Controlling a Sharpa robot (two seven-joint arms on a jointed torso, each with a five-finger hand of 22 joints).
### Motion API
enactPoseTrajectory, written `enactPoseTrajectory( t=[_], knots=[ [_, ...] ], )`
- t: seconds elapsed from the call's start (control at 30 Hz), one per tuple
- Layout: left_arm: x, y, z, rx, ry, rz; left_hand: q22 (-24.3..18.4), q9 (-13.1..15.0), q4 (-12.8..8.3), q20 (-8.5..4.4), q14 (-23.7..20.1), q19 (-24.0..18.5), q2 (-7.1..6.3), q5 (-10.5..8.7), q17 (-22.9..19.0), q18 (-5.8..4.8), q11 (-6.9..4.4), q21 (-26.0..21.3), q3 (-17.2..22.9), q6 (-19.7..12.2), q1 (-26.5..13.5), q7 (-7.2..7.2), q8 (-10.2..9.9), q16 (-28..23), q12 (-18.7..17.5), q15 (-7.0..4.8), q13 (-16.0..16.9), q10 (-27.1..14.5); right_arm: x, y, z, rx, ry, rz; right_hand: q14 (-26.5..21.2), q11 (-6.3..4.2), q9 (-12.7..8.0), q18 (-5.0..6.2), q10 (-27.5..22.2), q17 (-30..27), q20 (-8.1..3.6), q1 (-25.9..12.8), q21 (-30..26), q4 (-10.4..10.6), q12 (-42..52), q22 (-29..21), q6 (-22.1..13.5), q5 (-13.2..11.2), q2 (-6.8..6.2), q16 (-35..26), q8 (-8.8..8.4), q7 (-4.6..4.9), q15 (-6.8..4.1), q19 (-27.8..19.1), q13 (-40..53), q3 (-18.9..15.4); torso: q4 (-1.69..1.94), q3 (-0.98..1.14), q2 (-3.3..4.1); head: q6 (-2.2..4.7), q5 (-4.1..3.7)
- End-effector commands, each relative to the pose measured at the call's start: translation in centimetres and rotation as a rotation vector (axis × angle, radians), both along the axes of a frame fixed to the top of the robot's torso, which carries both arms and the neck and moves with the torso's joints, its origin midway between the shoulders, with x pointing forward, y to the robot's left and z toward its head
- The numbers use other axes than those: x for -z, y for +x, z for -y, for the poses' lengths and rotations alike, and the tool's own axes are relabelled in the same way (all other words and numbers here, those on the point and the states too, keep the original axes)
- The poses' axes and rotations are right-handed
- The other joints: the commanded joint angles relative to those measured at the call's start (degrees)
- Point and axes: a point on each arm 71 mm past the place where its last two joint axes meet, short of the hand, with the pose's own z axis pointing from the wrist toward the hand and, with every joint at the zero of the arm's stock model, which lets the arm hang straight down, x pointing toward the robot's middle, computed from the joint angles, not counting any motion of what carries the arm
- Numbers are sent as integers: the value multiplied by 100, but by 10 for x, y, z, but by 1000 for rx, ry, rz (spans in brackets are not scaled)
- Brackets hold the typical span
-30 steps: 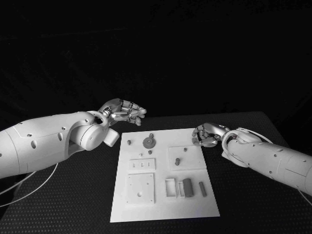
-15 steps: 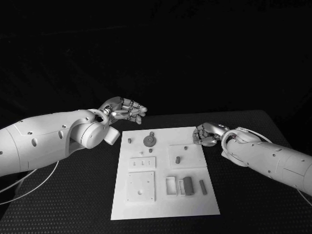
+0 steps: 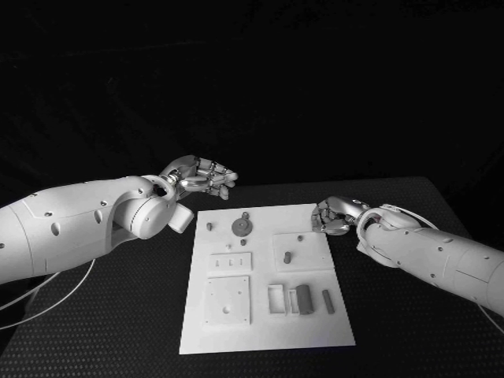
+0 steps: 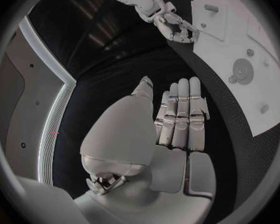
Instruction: Assemble the parts on the task board
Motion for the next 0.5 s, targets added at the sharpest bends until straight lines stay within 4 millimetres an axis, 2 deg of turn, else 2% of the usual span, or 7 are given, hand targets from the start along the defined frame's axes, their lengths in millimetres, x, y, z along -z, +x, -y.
enactPoseTrajectory(
  t=[0.03, 0.5],
  knots=[
    [-1, -1, 2, 17, -3, 5, 7, 6, -1, -11, 9, 39, -11, 18, 10, 70, 9, -37, -39, 32, 19, -10, -22, -22, -20, 17, 9, 22, 1, 0, 0, -1, -13, 0, -10, -41, -1, 167, -2, 6, -19, -15, 34, -31, 24, 102, 38, 26, 66, 15, 39, -3, -41, 13, -9, 16, 1, 1, 4, -5, 3],
    [-1, -1, 2, 18, -3, 4, 10, 7, 0, -11, 9, 40, -13, 18, 14, 70, 10, -41, -40, 30, 16, -9, -25, -25, -23, 17, 12, 21, 1, 2, 0, 16, -17, 15, -14, -29, -13, 167, -4, 5, -20, -28, 30, -50, 17, 99, -41, 24, 45, 4, -10, 15, -34, 5, -21, 17, 1, 8, 7, -44, -6]
  ],
)
